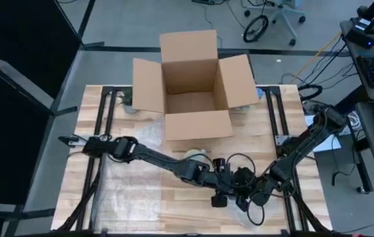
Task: Wrap mug
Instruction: Wrap the red mug with bubble wrap
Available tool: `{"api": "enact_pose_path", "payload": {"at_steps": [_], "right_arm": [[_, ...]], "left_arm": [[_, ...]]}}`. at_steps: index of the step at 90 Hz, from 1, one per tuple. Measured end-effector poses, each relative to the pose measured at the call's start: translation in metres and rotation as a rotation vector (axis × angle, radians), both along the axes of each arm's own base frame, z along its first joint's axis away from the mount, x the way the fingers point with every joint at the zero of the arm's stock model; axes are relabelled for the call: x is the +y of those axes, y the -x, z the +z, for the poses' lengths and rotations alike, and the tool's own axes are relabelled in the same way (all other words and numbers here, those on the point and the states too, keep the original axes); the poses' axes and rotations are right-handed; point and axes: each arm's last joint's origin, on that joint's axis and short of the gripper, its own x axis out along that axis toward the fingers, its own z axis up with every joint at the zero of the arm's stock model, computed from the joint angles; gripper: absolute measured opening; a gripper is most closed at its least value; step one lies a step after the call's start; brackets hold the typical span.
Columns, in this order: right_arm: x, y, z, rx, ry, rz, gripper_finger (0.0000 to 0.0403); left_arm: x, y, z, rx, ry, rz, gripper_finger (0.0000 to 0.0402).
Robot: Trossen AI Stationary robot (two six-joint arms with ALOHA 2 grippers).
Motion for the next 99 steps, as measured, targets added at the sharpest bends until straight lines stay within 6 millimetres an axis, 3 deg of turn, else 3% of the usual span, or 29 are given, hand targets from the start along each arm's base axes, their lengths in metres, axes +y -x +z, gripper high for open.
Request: {"api": "enact_pose_path", "payload": {"at_steps": [13,57,87,99], "right_arm": [[0.001,0.001,0.011,0.009,0.003,0.057,0.0],[0.0,0.003,0.075,0.103,0.168,0.123,0.0],[0.001,0.001,0.068,0.139,0.153,0.104,0.0001],[-0.001,0.003,0.072,0.128,0.159,0.133,0.0023]], "left_arm": [[-0.002,0.001,-0.003,0.011,-0.02,-0.025,0.0145],[-0.003,0.0,-0.004,0.005,-0.01,-0.037,0.0145],[-0.003,0.001,-0.011,0.031,-0.015,-0.042,0.0145],[-0.003,0.001,-0.011,0.028,-0.016,-0.039,0.0145]]}}
